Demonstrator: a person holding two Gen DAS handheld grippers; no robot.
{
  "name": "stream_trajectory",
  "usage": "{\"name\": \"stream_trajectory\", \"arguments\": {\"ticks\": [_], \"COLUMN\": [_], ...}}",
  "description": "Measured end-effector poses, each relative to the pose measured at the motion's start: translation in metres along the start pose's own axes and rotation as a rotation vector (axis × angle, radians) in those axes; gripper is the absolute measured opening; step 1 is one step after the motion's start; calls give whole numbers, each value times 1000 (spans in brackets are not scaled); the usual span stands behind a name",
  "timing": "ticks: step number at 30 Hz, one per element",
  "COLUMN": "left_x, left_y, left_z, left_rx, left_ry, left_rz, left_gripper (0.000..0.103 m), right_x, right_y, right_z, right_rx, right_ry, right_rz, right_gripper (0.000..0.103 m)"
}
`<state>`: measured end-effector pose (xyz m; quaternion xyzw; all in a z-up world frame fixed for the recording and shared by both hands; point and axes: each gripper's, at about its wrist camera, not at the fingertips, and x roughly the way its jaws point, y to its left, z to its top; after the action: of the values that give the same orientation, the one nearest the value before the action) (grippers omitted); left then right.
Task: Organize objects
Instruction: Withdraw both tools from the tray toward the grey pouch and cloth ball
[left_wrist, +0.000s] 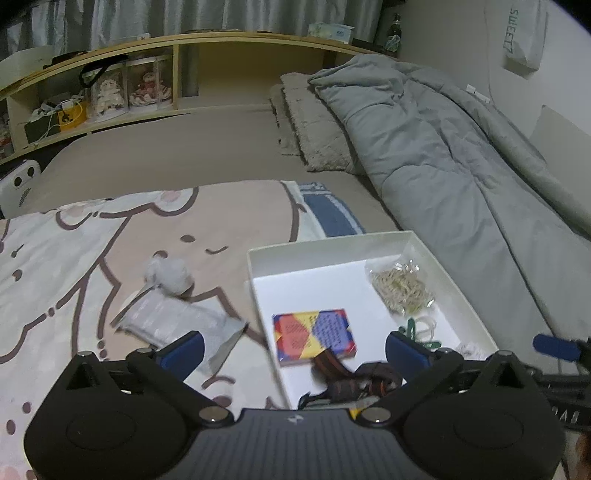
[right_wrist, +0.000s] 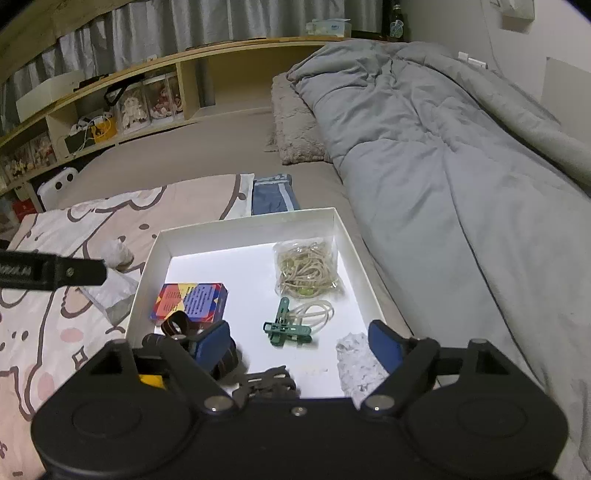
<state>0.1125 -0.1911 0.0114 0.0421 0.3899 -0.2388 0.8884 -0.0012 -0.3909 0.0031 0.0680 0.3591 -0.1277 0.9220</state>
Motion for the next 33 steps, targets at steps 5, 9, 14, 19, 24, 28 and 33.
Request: {"name": "stream_trajectory", "arguments": {"ticks": [5, 9, 14, 19, 24, 28, 33], "left_x": [-13, -23, -30, -34, -33, -33, -33], "left_y": [11, 22, 35, 46, 54, 61, 76], "left_z": [-13, -23, -32, -39, -42, -45, -47], "left_rx": [15, 12, -4, -17, -30, -41, -76], "left_ry": [-17, -29, -25, -36, -36, -48, -76], "left_rz": [29, 47, 50, 45, 53, 50, 66], "left_gripper": [103, 103, 103, 103, 103, 103, 103], "right_x": [-8, -13, -15, -16, -13, -10, -6], "right_y": [6, 10, 18, 23, 26, 29, 36], "right_z": [-2, -3, -6, -7, -9, -10, -12], "right_rx": [3, 9, -6, -11, -2, -3, -9], "right_ry": [-5, -9, -21, -25, -13, -2, -16], "right_rz": [-14, -19, -33, -40, -43, -44, -32], "right_gripper": [88, 94, 102, 103, 103, 103, 103]}}
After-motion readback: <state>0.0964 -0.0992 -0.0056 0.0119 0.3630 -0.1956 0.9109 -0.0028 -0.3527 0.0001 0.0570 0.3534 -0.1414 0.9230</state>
